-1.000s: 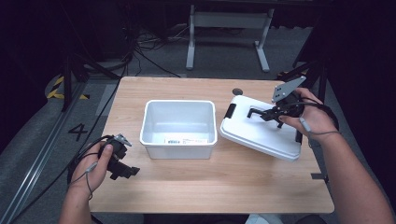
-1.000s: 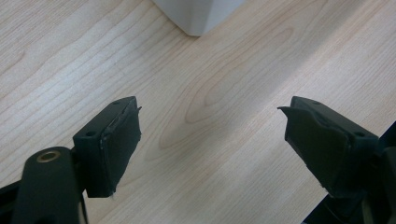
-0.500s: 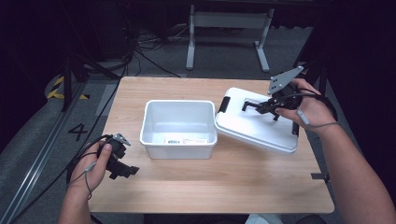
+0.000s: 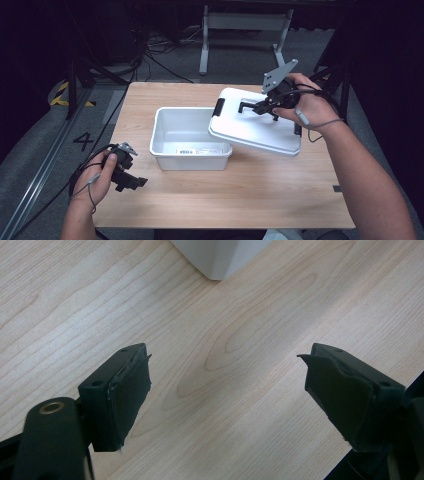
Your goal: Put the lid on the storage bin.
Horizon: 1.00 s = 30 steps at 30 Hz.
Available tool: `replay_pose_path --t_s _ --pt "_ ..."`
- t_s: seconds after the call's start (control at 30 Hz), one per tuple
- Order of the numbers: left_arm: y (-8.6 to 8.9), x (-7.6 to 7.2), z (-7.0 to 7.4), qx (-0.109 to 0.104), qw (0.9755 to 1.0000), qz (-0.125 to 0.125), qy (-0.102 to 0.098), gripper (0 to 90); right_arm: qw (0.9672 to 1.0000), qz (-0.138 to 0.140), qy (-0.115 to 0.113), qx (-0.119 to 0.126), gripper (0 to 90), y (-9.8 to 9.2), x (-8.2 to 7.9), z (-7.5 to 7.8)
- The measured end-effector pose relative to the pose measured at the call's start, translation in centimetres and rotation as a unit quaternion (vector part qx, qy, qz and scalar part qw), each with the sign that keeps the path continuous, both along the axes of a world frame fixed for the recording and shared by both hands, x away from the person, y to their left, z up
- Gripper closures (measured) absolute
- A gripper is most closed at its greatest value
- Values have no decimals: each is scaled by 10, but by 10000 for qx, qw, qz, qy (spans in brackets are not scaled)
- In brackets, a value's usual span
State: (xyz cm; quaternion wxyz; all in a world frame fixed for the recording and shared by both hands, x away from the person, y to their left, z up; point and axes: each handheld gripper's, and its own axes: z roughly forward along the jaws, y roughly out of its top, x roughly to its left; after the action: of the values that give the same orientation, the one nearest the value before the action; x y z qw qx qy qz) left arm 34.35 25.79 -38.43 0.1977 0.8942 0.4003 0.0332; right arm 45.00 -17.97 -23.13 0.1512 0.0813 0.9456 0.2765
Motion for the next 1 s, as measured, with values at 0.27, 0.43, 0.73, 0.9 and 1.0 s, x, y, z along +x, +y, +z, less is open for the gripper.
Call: replay_pose_path --t_s 0.27,0.43,0.73,0.9,1.0 --pt "2 0 1 -14 10000 -4 -18 186 9999 168 -15 0 844 25 2 6" --pt "3 0 0 -193 9998 27 43 188 9997 240 -42 -27 845 40 4 8" --pt "5 0 0 -122 9999 39 15 187 9993 378 -65 15 845 66 9 11" --pt "6 1 1 -117 9999 36 -3 186 9989 464 -48 98 845 79 11 8" --pt "6 1 1 -102 9999 25 -5 186 9983 544 -2 192 846 85 13 4"
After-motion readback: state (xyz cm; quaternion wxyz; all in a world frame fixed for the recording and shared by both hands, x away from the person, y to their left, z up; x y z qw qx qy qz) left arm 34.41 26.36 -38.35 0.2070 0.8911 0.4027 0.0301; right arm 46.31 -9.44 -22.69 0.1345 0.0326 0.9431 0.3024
